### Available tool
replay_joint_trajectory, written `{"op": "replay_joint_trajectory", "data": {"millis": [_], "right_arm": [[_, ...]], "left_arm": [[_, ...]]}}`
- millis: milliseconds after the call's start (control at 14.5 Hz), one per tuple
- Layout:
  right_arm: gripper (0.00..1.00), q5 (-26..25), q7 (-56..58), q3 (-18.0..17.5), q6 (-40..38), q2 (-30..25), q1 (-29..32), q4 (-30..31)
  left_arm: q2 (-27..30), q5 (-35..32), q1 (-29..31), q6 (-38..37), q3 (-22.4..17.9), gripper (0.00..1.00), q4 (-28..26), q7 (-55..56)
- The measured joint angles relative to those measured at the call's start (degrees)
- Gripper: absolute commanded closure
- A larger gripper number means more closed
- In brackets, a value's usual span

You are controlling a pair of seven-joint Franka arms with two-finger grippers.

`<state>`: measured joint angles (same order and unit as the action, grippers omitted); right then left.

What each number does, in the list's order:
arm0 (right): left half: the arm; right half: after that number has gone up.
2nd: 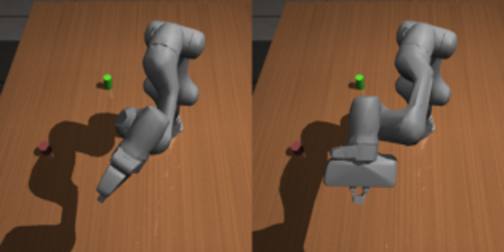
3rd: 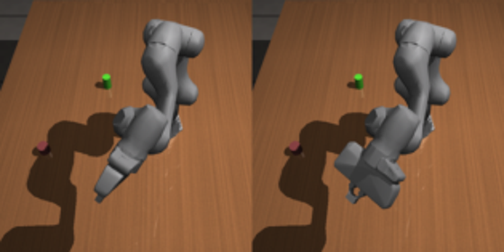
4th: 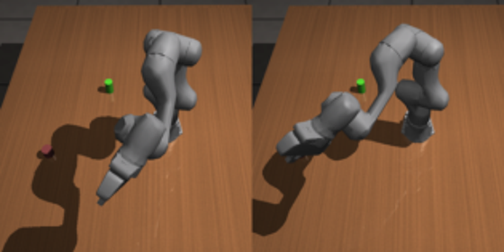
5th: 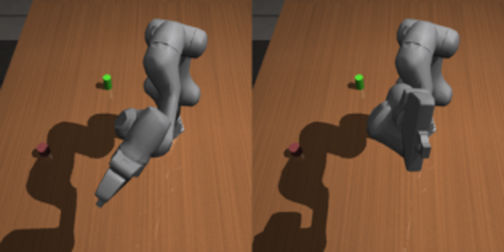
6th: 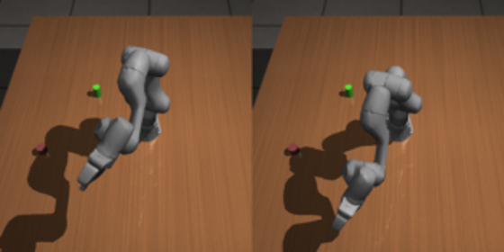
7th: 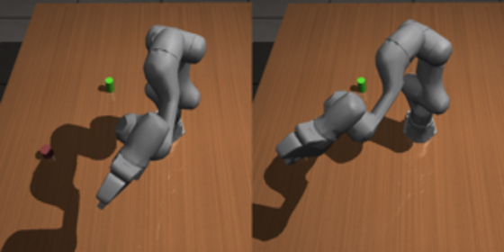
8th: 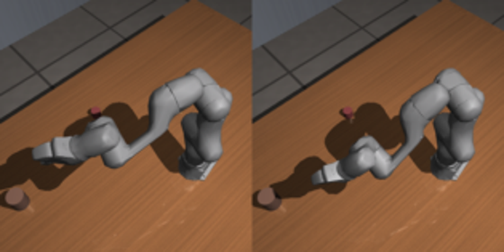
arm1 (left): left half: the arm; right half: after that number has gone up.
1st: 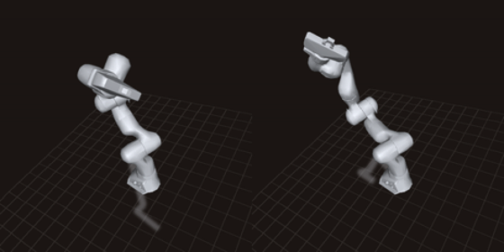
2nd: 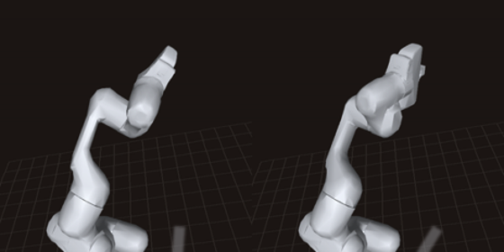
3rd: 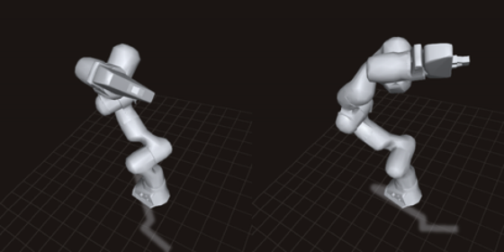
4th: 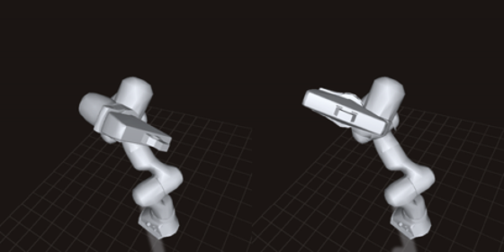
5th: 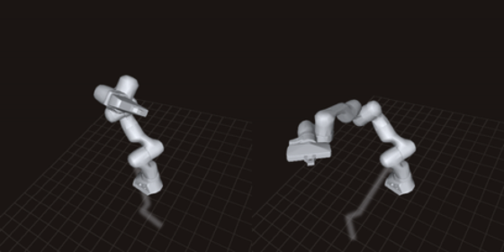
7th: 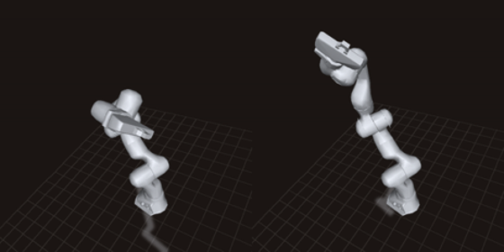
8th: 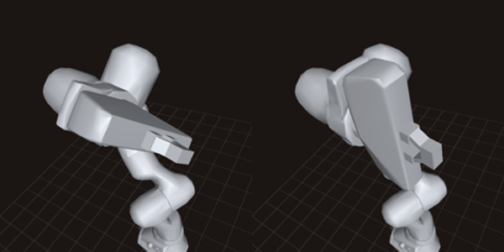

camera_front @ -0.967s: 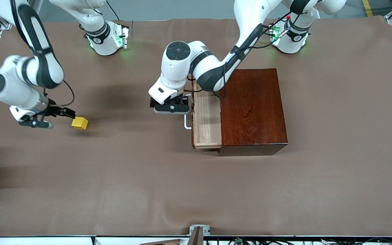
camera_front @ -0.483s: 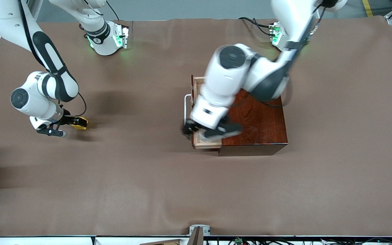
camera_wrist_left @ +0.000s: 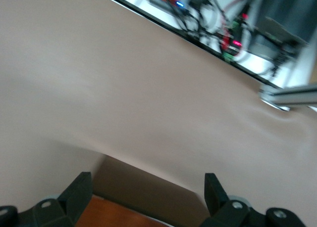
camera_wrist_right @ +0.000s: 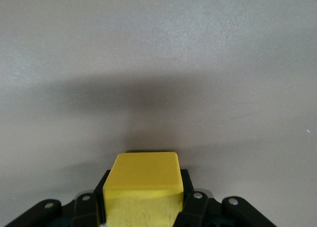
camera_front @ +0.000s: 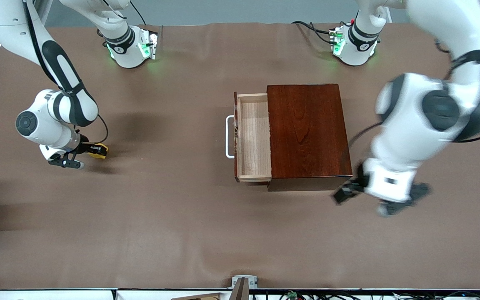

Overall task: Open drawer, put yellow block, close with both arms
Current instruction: 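Grasp the yellow cube with the right gripper while the left gripper withdraws, then carry the yellow cube with the right gripper over the open drawer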

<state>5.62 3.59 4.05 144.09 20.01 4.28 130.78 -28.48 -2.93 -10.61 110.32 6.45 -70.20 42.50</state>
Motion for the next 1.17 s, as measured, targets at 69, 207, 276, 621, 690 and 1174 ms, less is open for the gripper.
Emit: {"op": "replay_joint_trajectory", "data": {"millis": [69,207,276,621,690,1174], "right_arm": [[0.74,0.00,0.01,0.11,-2.93,-0.77,0.01,-1.36],[0.74,0.00,0.04,0.26,-12.05,-3.85,0.02,-5.61],[0.74,-0.01,0.05,0.25,-17.48,-5.89,0.02,-8.44],[0.81,-0.44,0.26,-0.30,-43.76,-13.06,-0.50,-27.70],[0.83,-0.44,0.26,-0.53,-47.18,-13.28,-1.32,-31.48],[0.85,-0.35,-24.61,-1.59,-50.28,-10.56,-21.95,-43.24]], "left_arm": [[1.03,0.01,2.05,-1.67,0.09,0.00,-0.32,-2.90],[3.68,0.03,4.92,-4.50,0.20,0.00,-2.04,-9.43],[5.43,0.03,5.74,-5.10,0.22,0.00,-3.61,-11.80],[16.30,0.03,6.97,-6.25,0.29,0.00,-15.01,-22.96],[18.42,0.03,7.51,-7.29,0.28,0.00,-17.13,-26.60],[25.53,0.04,10.47,-17.32,0.35,0.00,-20.26,-41.14]]}}
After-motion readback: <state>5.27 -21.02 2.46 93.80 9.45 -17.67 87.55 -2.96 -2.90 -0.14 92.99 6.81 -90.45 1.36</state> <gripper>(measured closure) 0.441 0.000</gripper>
